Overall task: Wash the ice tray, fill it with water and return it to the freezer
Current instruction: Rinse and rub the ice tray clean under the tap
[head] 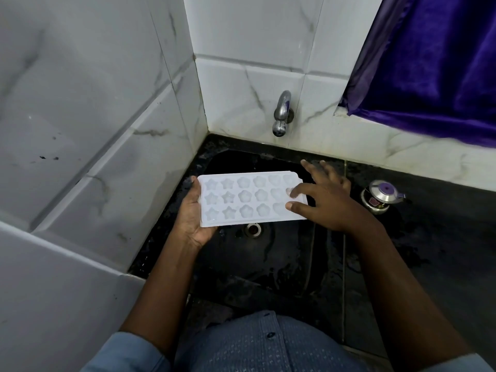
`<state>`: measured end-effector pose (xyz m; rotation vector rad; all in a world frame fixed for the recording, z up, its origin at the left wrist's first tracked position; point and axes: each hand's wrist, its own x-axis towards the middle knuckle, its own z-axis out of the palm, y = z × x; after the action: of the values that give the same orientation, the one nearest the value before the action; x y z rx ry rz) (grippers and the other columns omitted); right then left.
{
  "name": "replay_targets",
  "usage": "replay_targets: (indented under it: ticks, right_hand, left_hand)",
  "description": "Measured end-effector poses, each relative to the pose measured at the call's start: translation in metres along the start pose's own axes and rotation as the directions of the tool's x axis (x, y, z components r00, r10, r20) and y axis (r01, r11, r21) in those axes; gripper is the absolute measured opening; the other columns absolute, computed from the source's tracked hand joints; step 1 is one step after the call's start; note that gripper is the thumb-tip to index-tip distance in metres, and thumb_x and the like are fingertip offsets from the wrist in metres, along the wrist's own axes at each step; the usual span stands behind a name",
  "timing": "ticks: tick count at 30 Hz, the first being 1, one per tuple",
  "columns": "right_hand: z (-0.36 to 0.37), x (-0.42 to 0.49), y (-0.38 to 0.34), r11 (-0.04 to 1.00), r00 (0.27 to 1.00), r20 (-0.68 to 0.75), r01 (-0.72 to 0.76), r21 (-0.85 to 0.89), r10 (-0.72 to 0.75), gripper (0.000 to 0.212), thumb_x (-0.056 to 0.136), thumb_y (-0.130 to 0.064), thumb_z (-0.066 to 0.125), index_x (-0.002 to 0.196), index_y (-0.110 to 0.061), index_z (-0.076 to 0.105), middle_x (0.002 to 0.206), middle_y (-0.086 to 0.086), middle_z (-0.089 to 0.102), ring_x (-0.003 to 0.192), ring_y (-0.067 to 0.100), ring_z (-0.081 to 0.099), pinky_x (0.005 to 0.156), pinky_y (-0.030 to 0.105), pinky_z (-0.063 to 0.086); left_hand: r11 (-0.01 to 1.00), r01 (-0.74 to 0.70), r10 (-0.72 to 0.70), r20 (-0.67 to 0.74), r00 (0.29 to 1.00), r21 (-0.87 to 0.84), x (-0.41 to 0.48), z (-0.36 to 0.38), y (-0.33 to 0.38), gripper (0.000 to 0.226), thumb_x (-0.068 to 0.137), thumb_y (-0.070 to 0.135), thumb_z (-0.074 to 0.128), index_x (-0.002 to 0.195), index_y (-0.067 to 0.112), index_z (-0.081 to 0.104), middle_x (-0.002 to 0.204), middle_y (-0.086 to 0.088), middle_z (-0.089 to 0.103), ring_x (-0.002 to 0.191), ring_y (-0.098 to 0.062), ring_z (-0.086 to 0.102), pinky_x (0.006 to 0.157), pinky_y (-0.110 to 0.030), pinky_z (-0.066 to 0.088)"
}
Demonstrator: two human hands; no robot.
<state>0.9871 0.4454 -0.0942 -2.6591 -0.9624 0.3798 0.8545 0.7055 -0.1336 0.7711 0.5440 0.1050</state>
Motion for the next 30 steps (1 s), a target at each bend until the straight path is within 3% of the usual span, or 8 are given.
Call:
replay_targets:
  ticks: [12, 23, 30]
  right_hand:
    - [0.005, -0.003, -0.005, 0.999, 1.000, 0.011, -0.006, -0.052, 0.007, 0.045, 0.093, -0.072, 0.053, 0.128, -0.046, 0.063, 0.175, -0.009, 0.000, 0.159, 0.023, -0.015, 0.121, 0.052, -0.004]
    - [-0.004, -0.005, -0.009, 0.999, 0.997, -0.070, -0.020, -0.029, 0.018, 0.040, 0.093, -0.071, 0.055, 0.121, -0.044, 0.066, 0.175, -0.010, 0.003, 0.159, 0.024, -0.012, 0.121, 0.052, -0.003]
    - [-0.002, -0.005, -0.011, 0.999, 1.000, -0.030, 0.003, -0.034, -0.004, 0.039, 0.094, -0.070, 0.054, 0.117, -0.041, 0.066, 0.175, -0.009, 0.003, 0.159, 0.023, -0.013, 0.120, 0.050, -0.003]
  left_hand:
    - [1.000, -0.012, 0.012, -0.016, 1.000, -0.003, -0.003, 0.002, 0.000, 0.071, 0.106, 0.066, 0.029, 0.127, 0.011, 0.067, 0.124, -0.016, 0.076, 0.107, -0.031, 0.077, 0.074, -0.047, 0.066]
    - [1.000, -0.019, 0.019, 0.005, 1.000, -0.008, 0.003, -0.001, 0.001, 0.070, 0.108, 0.065, 0.030, 0.136, 0.011, 0.064, 0.134, -0.016, 0.071, 0.117, -0.033, 0.073, 0.085, -0.051, 0.063]
    - [1.000, -0.013, 0.013, 0.022, 1.000, -0.015, 0.004, -0.002, 0.000, 0.073, 0.108, 0.066, 0.032, 0.147, 0.009, 0.057, 0.140, -0.017, 0.068, 0.125, -0.035, 0.069, 0.088, -0.052, 0.063]
